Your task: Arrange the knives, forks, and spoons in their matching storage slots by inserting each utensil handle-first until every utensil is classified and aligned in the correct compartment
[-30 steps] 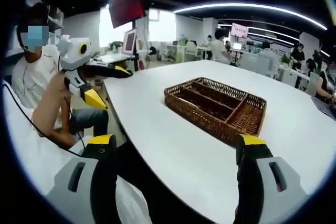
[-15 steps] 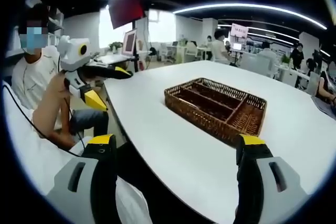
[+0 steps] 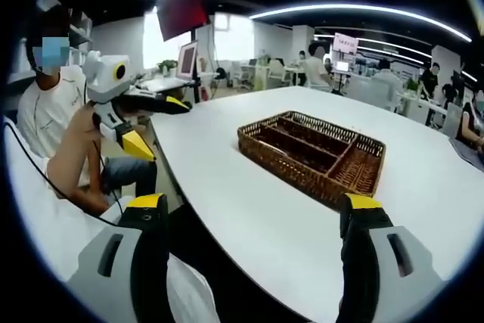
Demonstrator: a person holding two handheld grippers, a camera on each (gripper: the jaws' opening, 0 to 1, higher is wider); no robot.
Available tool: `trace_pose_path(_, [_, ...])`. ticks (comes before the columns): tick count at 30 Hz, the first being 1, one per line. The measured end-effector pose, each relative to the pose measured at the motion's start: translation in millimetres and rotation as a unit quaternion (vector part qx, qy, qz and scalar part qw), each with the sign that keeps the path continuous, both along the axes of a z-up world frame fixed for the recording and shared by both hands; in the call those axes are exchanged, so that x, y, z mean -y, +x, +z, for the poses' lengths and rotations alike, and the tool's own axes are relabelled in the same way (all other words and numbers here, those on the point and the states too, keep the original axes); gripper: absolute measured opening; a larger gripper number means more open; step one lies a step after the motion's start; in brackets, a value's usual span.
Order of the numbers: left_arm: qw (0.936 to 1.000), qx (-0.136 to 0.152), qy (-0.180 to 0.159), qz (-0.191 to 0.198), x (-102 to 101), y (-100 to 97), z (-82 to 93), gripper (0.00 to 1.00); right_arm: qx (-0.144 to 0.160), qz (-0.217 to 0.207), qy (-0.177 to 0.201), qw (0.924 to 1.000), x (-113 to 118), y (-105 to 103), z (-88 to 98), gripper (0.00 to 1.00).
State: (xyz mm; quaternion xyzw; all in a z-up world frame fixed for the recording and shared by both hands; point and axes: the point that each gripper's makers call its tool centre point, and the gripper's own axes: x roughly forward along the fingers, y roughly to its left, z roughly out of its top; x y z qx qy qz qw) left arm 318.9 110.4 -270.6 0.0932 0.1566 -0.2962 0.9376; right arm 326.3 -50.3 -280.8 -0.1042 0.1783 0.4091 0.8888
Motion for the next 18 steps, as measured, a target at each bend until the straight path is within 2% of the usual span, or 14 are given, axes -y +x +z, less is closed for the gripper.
trace_pose_path(18, [1.0,0.0,-0.006,0.004,-1.1,3.1,-0.9,0.84,0.001,-0.005,0.0,1.0,1.2,3.0,0.9,0.98])
